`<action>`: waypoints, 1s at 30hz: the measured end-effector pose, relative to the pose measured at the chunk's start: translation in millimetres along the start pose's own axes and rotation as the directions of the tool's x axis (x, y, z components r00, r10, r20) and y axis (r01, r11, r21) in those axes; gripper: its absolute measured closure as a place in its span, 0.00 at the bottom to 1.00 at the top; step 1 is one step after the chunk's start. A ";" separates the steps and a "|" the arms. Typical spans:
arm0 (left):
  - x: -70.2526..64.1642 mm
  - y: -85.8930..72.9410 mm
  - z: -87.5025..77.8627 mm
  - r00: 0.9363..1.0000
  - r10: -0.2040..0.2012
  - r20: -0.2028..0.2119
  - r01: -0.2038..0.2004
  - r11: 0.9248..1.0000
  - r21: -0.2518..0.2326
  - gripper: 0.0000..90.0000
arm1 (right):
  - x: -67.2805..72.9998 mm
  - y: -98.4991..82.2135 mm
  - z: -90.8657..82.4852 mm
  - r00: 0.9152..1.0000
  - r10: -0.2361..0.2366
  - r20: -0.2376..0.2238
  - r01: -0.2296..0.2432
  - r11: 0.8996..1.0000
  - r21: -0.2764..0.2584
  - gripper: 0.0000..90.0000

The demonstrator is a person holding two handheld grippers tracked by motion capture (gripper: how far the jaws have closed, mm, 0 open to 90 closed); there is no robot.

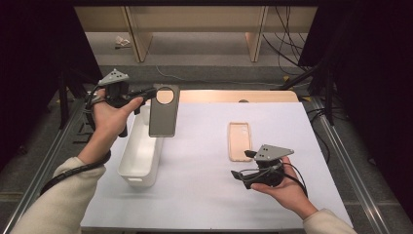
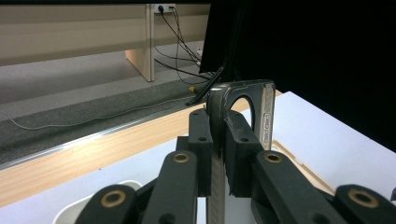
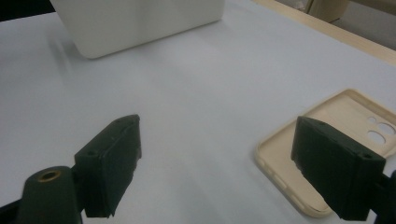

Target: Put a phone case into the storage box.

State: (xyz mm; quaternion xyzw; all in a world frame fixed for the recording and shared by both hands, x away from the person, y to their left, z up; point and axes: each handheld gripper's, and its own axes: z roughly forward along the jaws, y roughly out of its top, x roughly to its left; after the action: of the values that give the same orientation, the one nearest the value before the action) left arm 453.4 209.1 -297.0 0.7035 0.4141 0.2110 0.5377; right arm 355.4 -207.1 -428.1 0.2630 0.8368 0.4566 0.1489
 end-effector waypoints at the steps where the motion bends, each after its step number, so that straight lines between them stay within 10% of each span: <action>1: 1.2 0.1 -0.2 1.000 -0.003 -0.004 0.003 1.000 -0.001 0.91 | 0.0 0.0 0.1 1.000 0.001 0.000 -0.001 1.000 0.000 0.19; 30: 25.0 5.9 -5.5 0.999 -0.008 -0.048 0.007 1.000 -0.023 0.91 | -1.2 -0.8 1.0 1.000 0.008 0.001 -0.008 1.000 0.001 0.19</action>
State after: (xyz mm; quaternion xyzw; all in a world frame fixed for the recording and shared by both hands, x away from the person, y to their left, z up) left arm 465.6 232.1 -293.4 0.6905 0.4271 0.2308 0.5362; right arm 356.7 -207.4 -429.2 0.2665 0.8360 0.4565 0.1473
